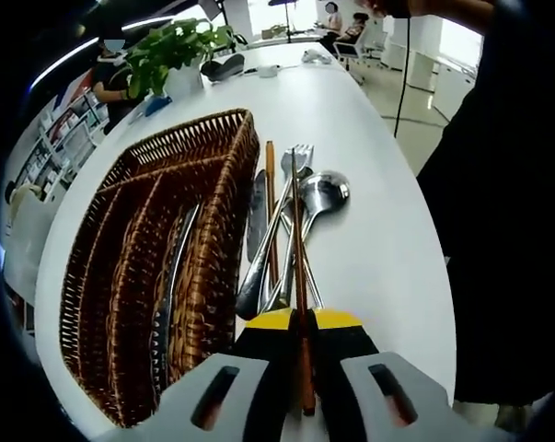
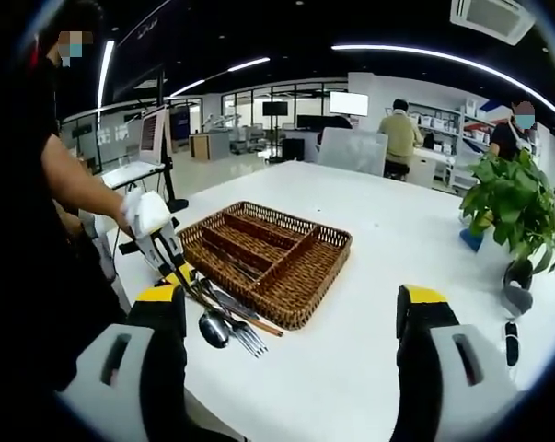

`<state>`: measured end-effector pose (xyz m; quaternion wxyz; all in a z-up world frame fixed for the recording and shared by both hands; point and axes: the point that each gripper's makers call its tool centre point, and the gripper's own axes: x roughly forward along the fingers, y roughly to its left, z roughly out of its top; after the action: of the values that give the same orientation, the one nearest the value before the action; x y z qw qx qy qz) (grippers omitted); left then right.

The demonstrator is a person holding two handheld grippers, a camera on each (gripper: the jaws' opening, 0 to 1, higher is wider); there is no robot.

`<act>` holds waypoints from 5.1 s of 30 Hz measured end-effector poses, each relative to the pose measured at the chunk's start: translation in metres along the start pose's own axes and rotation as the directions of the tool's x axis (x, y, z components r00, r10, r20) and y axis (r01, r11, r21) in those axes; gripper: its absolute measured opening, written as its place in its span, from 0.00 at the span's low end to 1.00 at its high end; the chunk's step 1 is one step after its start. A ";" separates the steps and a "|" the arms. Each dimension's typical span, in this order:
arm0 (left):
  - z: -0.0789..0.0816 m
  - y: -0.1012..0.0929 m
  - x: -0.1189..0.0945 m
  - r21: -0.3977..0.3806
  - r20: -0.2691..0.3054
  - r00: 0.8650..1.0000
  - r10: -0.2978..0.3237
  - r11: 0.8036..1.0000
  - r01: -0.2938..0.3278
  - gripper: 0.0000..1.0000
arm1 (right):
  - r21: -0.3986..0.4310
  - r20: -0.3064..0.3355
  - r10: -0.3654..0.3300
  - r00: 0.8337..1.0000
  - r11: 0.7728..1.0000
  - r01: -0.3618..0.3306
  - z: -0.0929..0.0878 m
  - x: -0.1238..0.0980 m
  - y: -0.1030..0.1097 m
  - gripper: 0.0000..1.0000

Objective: Arrange the knives, forks, and spoons in their matching storage slots by inserting each utensil handle-first until every utensil is classified and aligned in the correct compartment

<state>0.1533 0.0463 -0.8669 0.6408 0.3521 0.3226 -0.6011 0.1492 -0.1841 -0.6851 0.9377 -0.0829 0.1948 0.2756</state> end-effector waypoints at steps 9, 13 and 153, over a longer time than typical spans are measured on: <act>-0.003 -0.002 0.005 0.003 -0.027 1.000 0.000 1.000 0.000 0.05 | 0.000 0.002 -0.004 1.000 1.000 0.004 0.000 0.000 0.000 0.97; -0.002 -0.001 0.004 -0.007 -0.021 1.000 0.010 1.000 -0.010 0.05 | 0.001 0.001 -0.009 1.000 1.000 0.009 0.000 -0.001 -0.001 0.97; 0.078 0.107 -0.062 -0.989 0.071 0.820 0.568 0.145 -0.014 0.03 | 0.004 0.026 0.048 0.999 0.999 -0.048 0.014 -0.009 -0.058 0.99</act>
<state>0.2551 0.0177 -0.7664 0.8752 -0.2129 0.3937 -0.1833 0.1789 -0.2330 -0.6659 0.9335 -0.0725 0.1850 0.2985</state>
